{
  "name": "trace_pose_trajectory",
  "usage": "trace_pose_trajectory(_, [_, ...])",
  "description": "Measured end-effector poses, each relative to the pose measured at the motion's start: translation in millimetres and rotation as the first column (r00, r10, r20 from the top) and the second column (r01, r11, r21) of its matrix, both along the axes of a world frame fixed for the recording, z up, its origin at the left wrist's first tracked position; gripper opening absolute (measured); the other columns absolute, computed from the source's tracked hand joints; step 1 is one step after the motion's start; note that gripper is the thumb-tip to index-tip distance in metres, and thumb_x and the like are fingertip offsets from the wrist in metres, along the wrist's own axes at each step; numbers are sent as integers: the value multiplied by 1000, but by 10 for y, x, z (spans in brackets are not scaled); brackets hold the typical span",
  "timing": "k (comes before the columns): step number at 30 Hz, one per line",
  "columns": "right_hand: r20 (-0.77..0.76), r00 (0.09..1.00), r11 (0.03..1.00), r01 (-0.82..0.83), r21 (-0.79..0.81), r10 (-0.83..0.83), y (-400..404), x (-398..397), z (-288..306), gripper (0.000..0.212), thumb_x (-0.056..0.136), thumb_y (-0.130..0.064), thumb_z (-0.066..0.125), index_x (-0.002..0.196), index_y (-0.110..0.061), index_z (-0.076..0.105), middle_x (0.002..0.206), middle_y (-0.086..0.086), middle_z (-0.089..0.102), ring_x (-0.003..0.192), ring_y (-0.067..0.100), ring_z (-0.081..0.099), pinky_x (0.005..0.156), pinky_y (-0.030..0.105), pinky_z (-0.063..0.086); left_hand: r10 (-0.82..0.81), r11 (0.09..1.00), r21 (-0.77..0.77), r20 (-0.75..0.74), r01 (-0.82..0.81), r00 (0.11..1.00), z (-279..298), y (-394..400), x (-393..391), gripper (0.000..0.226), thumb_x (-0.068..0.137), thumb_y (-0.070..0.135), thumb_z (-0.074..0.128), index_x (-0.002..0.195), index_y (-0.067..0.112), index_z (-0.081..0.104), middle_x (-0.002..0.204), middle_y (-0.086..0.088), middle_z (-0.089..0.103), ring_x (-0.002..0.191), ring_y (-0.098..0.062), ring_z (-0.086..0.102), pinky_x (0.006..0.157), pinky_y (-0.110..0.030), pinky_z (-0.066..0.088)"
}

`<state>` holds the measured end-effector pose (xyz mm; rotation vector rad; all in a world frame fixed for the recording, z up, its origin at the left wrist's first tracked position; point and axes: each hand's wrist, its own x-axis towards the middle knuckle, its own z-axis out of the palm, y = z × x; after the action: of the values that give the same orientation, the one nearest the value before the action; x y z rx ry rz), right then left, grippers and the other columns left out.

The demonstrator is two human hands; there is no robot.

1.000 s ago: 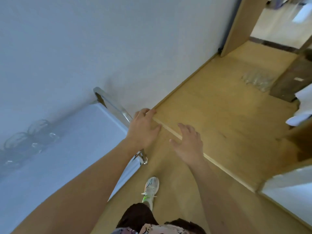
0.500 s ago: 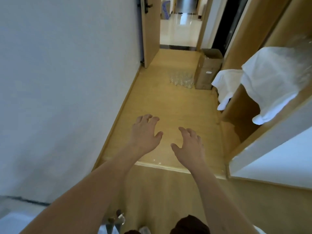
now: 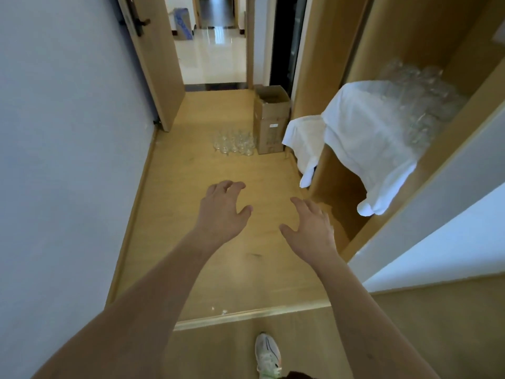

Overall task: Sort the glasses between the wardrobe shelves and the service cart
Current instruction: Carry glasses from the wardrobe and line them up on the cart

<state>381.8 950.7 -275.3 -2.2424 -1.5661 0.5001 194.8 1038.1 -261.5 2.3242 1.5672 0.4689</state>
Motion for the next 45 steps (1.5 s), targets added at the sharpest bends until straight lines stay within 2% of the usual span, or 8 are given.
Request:
trace_pose_trajectory(10, [-29,993,992,112,51,-111,1203,1010,172,67,93,-43,64,152,-31,36,158,-1,36,141,29,35,113,51,37,46,999,12,243,-50,969,251,1351,1149,48,91,33,69,136,19,58,140,-7,54,134,-29,41,107,-37,35])
trace_pose_trajectory(16, [-70,970,966,239,95,-233,1781,1327,214,67,91,-41,67,150,-29,40,155,-1,38,141,28,34,113,48,33,-76,997,36,307,69,949,267,2038,1670,47,89,29,72,133,18,61,136,-6,57,130,-28,43,102,-28,32])
trace_pose_trajectory(20, [-67,940,933,340,121,-334,2231,1479,243,68,91,-37,67,152,-28,38,154,-2,39,139,28,36,113,48,35,-217,976,66,308,207,926,274,2576,2048,49,89,31,73,134,20,61,137,-4,57,129,-27,44,106,-35,36])
trace_pose_trajectory(23, [-66,911,898,414,150,-408,2601,1595,291,69,90,-33,68,152,-30,38,151,1,43,136,31,39,110,50,38,-351,936,105,274,335,895,330,3040,2332,47,90,32,71,134,17,62,134,-4,60,127,-27,49,105,-36,39])
trace_pose_trajectory(26, [-43,872,863,488,127,-487,2895,1717,385,68,92,-38,66,153,-28,38,157,3,37,141,31,35,115,48,34,-447,895,120,239,430,862,439,3406,2589,48,93,39,66,137,22,57,140,0,56,132,-23,44,107,-38,41])
trace_pose_trajectory(31, [-6,765,756,637,150,-644,3257,2040,546,69,92,-40,65,154,-29,36,158,2,35,143,29,33,118,44,28,-609,789,123,288,602,739,613,3978,3081,47,94,42,64,138,26,56,142,4,53,136,-19,39,107,-37,42])
trace_pose_trajectory(39, [63,593,595,788,157,-803,3230,2589,716,70,93,-44,65,155,-31,35,161,1,33,145,28,32,117,42,29,-765,625,170,325,762,556,701,4127,4088,47,94,45,64,137,29,55,141,7,53,134,-15,41,106,-34,42])
trace_pose_trajectory(45, [49,500,495,831,252,-864,3131,3293,816,70,92,-45,65,154,-33,34,161,0,33,144,30,34,115,50,35,-842,522,243,296,818,450,742,4115,4953,46,91,42,69,132,25,60,136,3,58,130,-21,46,102,-36,44])
